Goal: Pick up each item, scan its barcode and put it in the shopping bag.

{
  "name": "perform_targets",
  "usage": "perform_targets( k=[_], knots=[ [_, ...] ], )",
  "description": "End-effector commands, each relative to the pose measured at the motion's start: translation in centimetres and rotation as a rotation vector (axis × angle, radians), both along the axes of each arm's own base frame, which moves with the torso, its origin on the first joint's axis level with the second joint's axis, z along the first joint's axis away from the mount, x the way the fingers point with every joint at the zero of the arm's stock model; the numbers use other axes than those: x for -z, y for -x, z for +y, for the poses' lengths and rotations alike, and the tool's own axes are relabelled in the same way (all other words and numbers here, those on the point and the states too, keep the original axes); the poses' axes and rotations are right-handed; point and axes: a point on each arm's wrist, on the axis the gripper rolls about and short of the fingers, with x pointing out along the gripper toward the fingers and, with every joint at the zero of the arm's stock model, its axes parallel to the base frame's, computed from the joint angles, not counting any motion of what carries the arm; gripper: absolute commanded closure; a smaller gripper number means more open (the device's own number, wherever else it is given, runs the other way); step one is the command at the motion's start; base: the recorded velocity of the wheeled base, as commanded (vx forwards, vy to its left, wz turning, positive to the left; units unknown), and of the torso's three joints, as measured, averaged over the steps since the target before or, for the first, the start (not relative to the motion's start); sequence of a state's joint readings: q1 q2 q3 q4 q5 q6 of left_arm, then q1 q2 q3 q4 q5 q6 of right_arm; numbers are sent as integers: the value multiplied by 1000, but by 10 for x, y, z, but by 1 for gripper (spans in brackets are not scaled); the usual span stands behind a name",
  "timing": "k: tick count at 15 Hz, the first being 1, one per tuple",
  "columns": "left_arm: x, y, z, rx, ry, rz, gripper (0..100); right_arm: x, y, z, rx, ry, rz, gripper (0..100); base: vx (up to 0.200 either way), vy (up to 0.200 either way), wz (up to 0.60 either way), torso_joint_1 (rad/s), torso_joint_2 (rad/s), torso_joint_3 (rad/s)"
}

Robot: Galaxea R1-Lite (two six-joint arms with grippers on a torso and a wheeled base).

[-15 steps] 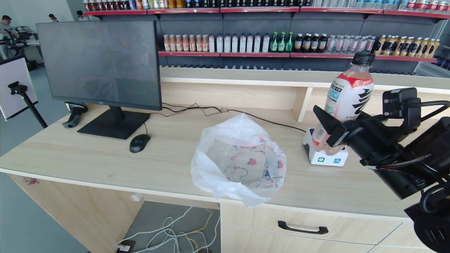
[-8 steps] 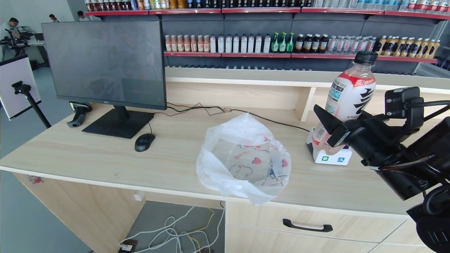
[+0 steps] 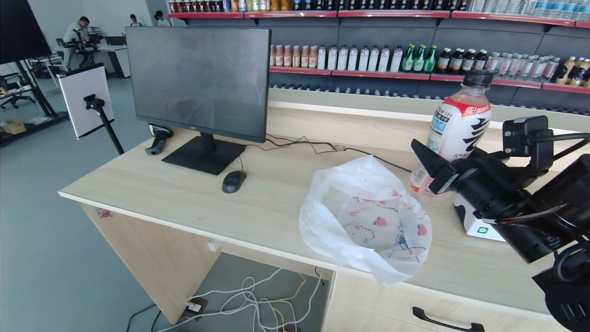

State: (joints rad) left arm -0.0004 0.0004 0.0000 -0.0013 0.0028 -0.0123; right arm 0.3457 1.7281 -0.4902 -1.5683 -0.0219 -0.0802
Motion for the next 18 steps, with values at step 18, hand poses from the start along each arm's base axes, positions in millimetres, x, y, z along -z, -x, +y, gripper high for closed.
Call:
perform_targets(
  k=[18],
  knots=[
    [0, 0, 0, -1, 3, -1, 0, 65, -64, 20, 6, 44, 162, 100, 0, 0, 33, 8, -18, -8]
  ],
)
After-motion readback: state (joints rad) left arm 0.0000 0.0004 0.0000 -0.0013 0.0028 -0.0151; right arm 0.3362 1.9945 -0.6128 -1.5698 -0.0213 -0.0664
